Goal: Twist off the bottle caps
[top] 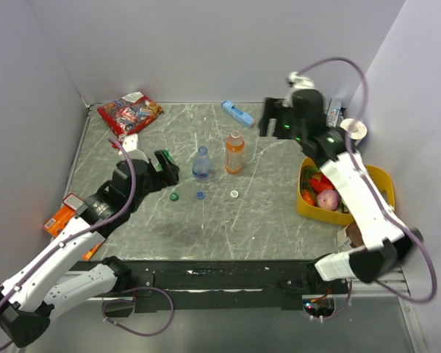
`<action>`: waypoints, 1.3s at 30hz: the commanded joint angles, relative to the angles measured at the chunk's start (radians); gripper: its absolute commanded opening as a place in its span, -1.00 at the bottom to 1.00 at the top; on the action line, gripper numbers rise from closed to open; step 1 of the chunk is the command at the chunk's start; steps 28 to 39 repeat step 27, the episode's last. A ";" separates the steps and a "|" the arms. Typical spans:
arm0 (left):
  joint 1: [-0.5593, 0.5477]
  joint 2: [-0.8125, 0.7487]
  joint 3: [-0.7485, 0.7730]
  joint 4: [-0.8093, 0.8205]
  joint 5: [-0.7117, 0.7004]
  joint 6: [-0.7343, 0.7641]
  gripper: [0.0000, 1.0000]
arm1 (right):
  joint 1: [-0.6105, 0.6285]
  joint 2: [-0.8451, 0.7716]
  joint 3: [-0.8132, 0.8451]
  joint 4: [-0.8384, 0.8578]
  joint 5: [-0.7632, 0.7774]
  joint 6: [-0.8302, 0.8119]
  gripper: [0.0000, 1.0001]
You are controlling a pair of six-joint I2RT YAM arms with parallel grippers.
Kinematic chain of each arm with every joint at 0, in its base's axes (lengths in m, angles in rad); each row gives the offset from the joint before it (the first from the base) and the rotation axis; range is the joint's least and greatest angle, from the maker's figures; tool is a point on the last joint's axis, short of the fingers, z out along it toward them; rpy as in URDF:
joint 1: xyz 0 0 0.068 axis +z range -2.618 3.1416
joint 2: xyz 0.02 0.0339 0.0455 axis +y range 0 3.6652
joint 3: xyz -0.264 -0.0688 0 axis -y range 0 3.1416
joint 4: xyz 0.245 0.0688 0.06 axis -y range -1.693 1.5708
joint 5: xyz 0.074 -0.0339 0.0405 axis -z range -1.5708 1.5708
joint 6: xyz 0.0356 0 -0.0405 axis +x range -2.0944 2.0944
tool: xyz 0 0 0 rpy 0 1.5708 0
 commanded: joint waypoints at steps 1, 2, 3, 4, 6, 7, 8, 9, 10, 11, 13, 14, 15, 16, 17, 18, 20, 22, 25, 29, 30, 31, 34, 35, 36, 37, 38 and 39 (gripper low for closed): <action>0.093 0.009 0.078 0.054 -0.009 0.054 0.93 | -0.087 -0.208 -0.159 0.133 0.024 0.040 0.81; 0.098 0.006 0.095 0.037 -0.045 0.052 0.93 | -0.093 -0.242 -0.223 0.159 0.038 0.035 0.81; 0.100 0.002 0.101 0.034 -0.065 0.057 0.92 | -0.099 -0.276 -0.257 0.170 0.070 0.035 0.81; 0.100 -0.009 0.101 0.040 -0.081 0.061 0.92 | -0.101 -0.342 -0.292 0.184 0.087 0.026 0.81; 0.101 -0.040 0.098 0.042 -0.124 0.070 0.92 | -0.102 -0.414 -0.401 0.230 0.117 0.020 0.81; 0.101 -0.049 0.098 0.040 -0.131 0.078 0.92 | -0.101 -0.481 -0.436 0.242 0.145 0.021 0.82; 0.101 -0.060 0.106 0.034 -0.145 0.080 0.93 | -0.101 -0.515 -0.504 0.266 0.162 0.021 0.82; 0.101 -0.066 0.109 0.011 -0.165 0.089 0.92 | -0.101 -0.548 -0.538 0.280 0.176 0.023 0.82; 0.100 -0.072 0.110 0.010 -0.168 0.101 0.92 | -0.101 -0.606 -0.567 0.291 0.200 0.026 0.82; 0.100 -0.093 0.098 0.013 -0.165 0.112 0.92 | -0.102 -0.630 -0.614 0.297 0.211 0.028 0.82; 0.100 -0.112 0.089 0.026 -0.167 0.135 0.92 | -0.101 -0.680 -0.647 0.299 0.231 0.031 0.82; 0.100 -0.124 0.084 0.028 -0.162 0.138 0.92 | -0.102 -0.689 -0.661 0.291 0.245 0.031 0.82; 0.100 -0.129 0.083 0.026 -0.161 0.141 0.92 | -0.101 -0.694 -0.662 0.276 0.249 0.031 0.82; 0.100 -0.130 0.086 0.020 -0.165 0.138 0.92 | -0.101 -0.694 -0.658 0.265 0.251 0.028 0.82; 0.100 -0.129 0.089 0.016 -0.167 0.133 0.92 | -0.101 -0.695 -0.655 0.257 0.254 0.022 0.82; 0.100 -0.126 0.089 0.011 -0.168 0.127 0.93 | -0.101 -0.692 -0.650 0.254 0.254 0.017 0.83; 0.100 -0.123 0.092 -0.003 -0.173 0.120 0.93 | -0.102 -0.687 -0.639 0.247 0.259 0.008 0.82; 0.100 -0.129 0.084 0.009 -0.181 0.110 0.93 | -0.102 -0.684 -0.633 0.248 0.260 -0.001 0.82; 0.100 -0.135 0.075 0.017 -0.188 0.098 0.92 | -0.102 -0.684 -0.632 0.248 0.265 0.002 0.82; 0.100 -0.126 0.086 -0.001 -0.193 0.081 0.92 | -0.102 -0.687 -0.633 0.248 0.265 0.002 0.82; 0.100 -0.126 0.086 -0.001 -0.193 0.081 0.92 | -0.102 -0.687 -0.633 0.248 0.265 0.002 0.82; 0.100 -0.126 0.086 -0.001 -0.193 0.081 0.92 | -0.102 -0.687 -0.633 0.248 0.265 0.002 0.82; 0.100 -0.126 0.086 -0.001 -0.193 0.081 0.92 | -0.102 -0.687 -0.633 0.248 0.265 0.002 0.82; 0.100 -0.126 0.086 -0.001 -0.193 0.081 0.92 | -0.102 -0.687 -0.633 0.248 0.265 0.002 0.82; 0.100 -0.126 0.086 -0.001 -0.193 0.081 0.92 | -0.102 -0.687 -0.633 0.248 0.265 0.002 0.82; 0.100 -0.126 0.086 -0.001 -0.193 0.081 0.92 | -0.102 -0.687 -0.633 0.248 0.265 0.002 0.82; 0.100 -0.126 0.086 -0.001 -0.193 0.081 0.92 | -0.102 -0.687 -0.633 0.248 0.265 0.002 0.82; 0.100 -0.126 0.086 -0.001 -0.193 0.081 0.92 | -0.102 -0.687 -0.633 0.248 0.265 0.002 0.82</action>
